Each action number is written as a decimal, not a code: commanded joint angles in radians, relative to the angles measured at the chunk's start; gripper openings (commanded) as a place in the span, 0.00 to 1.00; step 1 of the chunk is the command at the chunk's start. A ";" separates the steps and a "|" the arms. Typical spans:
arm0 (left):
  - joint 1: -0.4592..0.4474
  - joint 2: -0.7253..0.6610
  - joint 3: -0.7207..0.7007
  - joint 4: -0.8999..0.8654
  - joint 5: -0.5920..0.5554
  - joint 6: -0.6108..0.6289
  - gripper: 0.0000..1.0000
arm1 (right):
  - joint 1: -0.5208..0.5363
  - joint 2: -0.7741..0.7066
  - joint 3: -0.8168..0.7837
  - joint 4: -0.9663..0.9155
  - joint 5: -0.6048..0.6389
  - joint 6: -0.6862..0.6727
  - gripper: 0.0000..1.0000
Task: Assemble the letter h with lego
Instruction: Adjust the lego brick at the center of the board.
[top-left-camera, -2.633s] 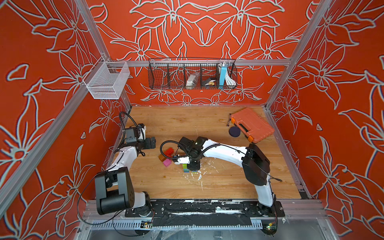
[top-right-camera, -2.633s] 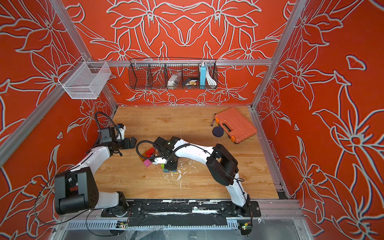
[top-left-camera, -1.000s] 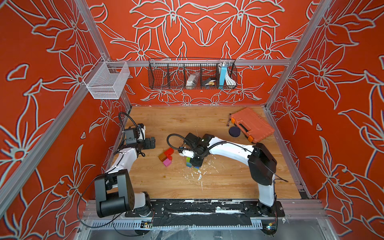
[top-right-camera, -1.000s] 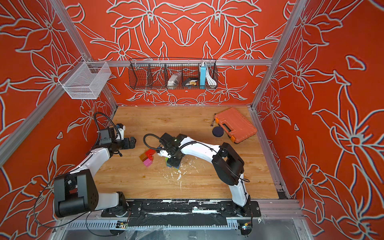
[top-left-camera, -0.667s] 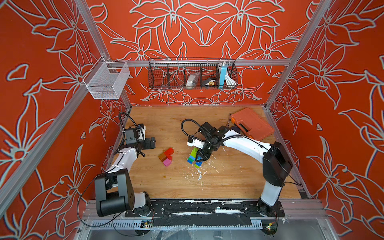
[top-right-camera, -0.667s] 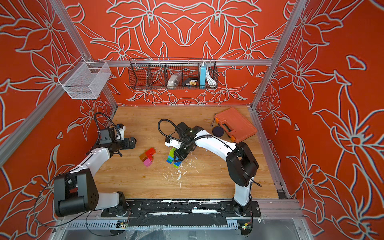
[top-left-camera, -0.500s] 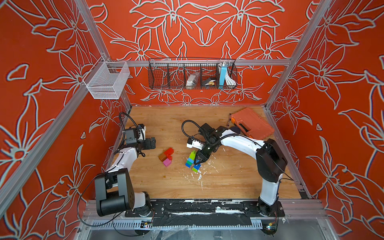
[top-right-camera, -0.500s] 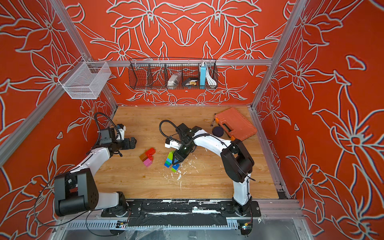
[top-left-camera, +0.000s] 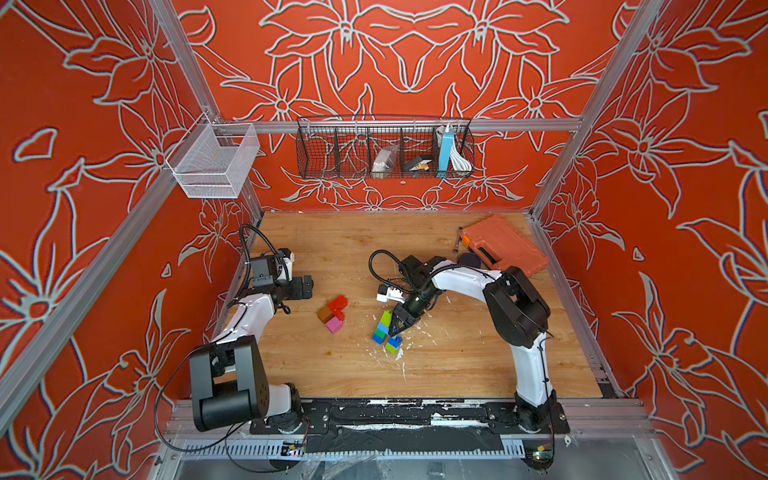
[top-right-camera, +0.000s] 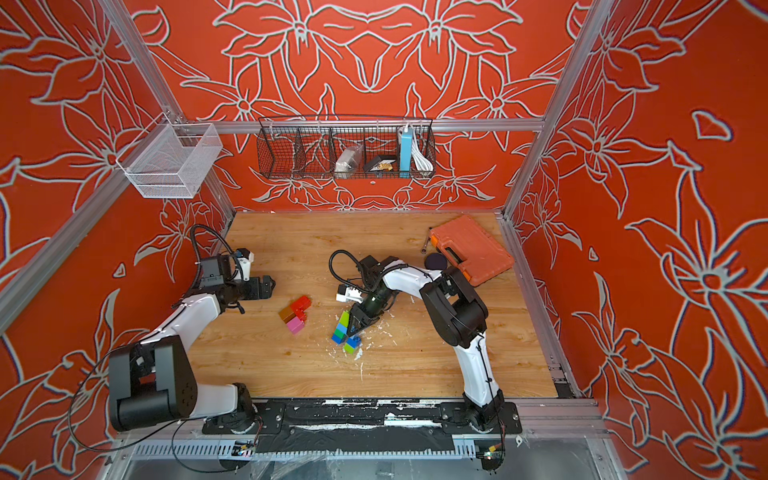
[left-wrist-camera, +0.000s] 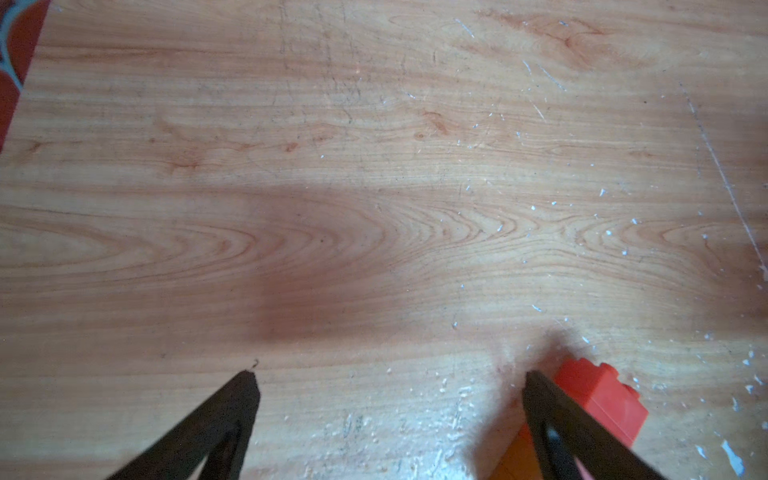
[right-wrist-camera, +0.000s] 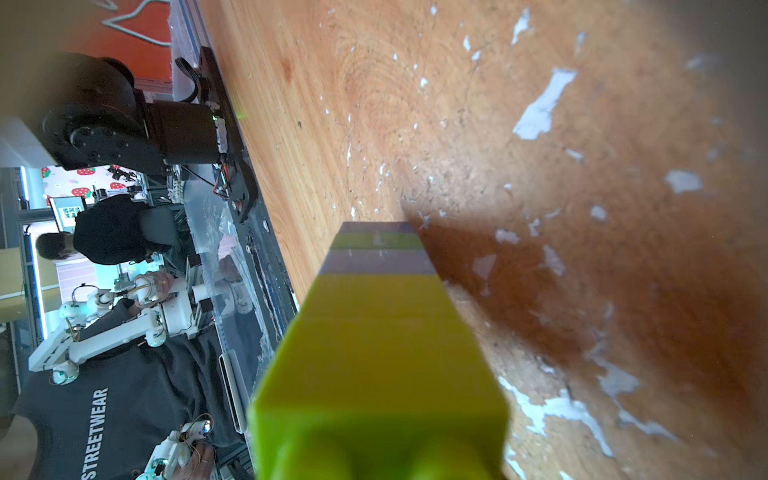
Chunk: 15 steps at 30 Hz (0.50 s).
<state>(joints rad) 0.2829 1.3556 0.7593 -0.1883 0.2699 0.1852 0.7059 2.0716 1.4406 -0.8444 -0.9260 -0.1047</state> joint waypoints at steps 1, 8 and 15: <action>0.007 0.000 0.023 -0.019 0.043 0.020 0.99 | -0.011 0.006 -0.020 0.010 -0.034 -0.003 0.41; 0.007 0.002 0.026 -0.025 0.053 0.026 0.99 | -0.026 0.029 -0.018 0.002 0.010 -0.007 0.44; 0.008 0.013 0.034 -0.033 0.051 0.025 0.99 | -0.043 0.018 -0.038 0.037 0.089 0.025 0.47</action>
<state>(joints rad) 0.2836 1.3571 0.7624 -0.2012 0.3035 0.1986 0.6746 2.0884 1.4216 -0.8257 -0.8787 -0.0902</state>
